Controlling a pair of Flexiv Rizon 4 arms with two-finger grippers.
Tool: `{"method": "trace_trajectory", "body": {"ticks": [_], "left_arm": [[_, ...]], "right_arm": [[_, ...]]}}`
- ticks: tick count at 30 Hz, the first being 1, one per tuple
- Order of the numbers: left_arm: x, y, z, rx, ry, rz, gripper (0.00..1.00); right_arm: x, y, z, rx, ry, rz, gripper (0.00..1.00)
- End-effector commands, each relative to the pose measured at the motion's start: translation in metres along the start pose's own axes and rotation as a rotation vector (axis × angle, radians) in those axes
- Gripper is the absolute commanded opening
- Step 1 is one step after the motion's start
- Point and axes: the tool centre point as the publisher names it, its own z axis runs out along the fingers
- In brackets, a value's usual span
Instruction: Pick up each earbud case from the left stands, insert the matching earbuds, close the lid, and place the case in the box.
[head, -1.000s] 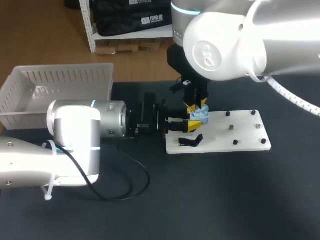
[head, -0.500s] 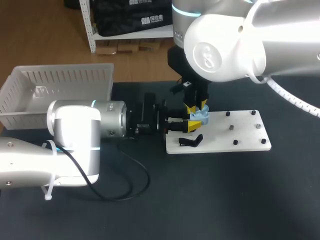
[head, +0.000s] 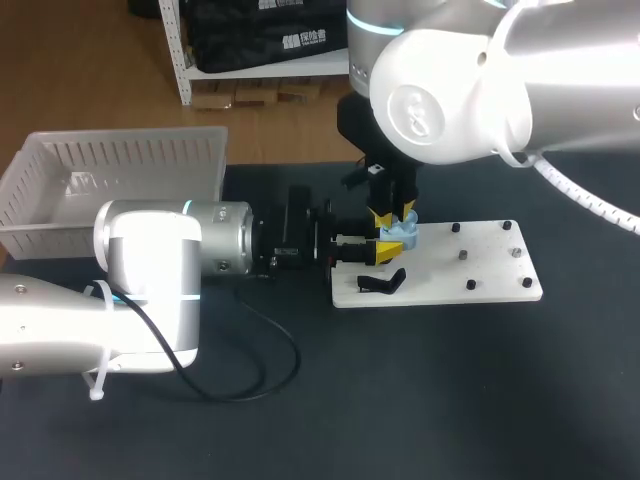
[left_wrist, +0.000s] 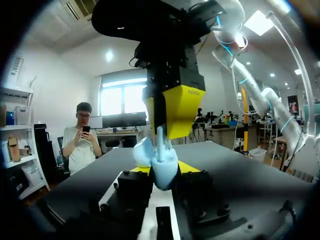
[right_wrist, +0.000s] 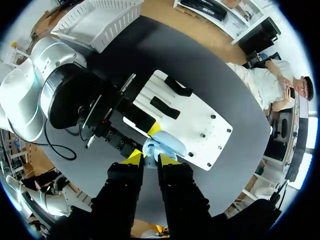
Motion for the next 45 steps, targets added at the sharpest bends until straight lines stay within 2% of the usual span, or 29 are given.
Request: {"method": "trace_trajectory", "body": {"ticks": [1, 34, 35, 36, 37, 38, 40, 42, 45], "left_arm": [[-0.0001, 0.0009, 0.0001, 0.003, 0.0, -0.001, 0.0], [-0.0001, 0.0009, 0.0001, 0.003, 0.0, -0.001, 0.0], [-0.0001, 0.0009, 0.0001, 0.003, 0.0, -0.001, 0.0], [-0.0001, 0.0009, 0.0001, 0.003, 0.0, -0.001, 0.0], [-0.0001, 0.0009, 0.0001, 0.003, 0.0, -0.001, 0.0], [-0.0001, 0.0009, 0.0001, 0.003, 0.0, -0.001, 0.0], [-0.0001, 0.0009, 0.0001, 0.003, 0.0, -0.001, 0.0], [-0.0001, 0.0009, 0.0001, 0.003, 0.0, -0.001, 0.0], [-0.0001, 0.0009, 0.0001, 0.003, 0.0, -0.001, 0.0]], "right_arm": [[-0.0025, -0.001, 0.0022, -0.004, 0.001, 0.001, 0.0], [-0.0061, -0.0006, 0.0114, -0.005, 0.023, -0.017, 0.0], [-0.0062, -0.0009, 0.0108, -0.007, 0.023, -0.016, 0.18], [-0.0061, -0.0011, 0.0105, -0.007, 0.023, -0.016, 0.28], [-0.0059, -0.0014, 0.0098, -0.008, 0.023, -0.015, 0.45], [-0.0056, -0.0015, 0.0091, -0.01, 0.022, -0.014, 0.53], [-0.0048, -0.0017, 0.0077, -0.012, 0.02, -0.013, 0.83], [-0.0039, -0.0018, 0.0066, -0.016, 0.018, -0.014, 0.91], [-0.0015, -0.0024, 0.003, -0.027, 0.008, -0.014, 0.95]]}}
